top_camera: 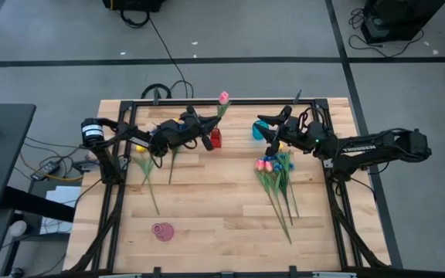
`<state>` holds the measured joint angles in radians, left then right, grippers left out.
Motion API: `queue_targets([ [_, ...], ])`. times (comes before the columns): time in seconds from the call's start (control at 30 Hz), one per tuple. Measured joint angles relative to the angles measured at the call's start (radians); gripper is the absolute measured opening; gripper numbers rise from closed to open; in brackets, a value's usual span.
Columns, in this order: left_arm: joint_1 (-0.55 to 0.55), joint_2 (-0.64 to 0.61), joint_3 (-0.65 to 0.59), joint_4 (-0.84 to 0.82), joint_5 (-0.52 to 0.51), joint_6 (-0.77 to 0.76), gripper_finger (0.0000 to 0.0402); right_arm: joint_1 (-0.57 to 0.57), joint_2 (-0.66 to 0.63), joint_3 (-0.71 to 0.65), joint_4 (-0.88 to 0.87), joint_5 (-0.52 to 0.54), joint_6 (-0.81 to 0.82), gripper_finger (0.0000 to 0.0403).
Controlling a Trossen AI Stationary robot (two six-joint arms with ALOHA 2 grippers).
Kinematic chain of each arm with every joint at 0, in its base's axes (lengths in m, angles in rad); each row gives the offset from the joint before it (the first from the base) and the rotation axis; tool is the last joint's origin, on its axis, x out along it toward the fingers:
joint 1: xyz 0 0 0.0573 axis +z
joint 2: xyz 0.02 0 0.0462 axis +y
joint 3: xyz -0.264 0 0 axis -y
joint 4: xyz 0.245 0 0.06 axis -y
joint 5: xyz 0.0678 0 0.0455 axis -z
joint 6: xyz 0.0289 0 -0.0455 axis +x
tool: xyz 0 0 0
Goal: Sort flowers into vase by color
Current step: Put the pink flower into the red vase, then put the blue flowers into the pink vase
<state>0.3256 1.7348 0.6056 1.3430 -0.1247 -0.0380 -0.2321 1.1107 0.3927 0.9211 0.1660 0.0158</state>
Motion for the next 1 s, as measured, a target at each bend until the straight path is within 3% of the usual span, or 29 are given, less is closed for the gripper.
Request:
queue_targets([
  [0.5,0.0,-0.037,-0.038,-0.014,0.035,0.083,0.019,0.0,0.0,0.0,-0.003,-0.003,0.0,0.0172],
  [0.83,-0.001,-0.275,-0.173,-0.162,-0.049,0.022,0.0199,0.0,0.0,0.0,-0.008,-0.003,0.0,0.0172],
  [1.0,-0.001,-0.372,-0.185,-0.382,-0.069,-0.099,0.0199,0.0,0.0,0.0,-0.008,-0.001,0.002,0.0172],
])
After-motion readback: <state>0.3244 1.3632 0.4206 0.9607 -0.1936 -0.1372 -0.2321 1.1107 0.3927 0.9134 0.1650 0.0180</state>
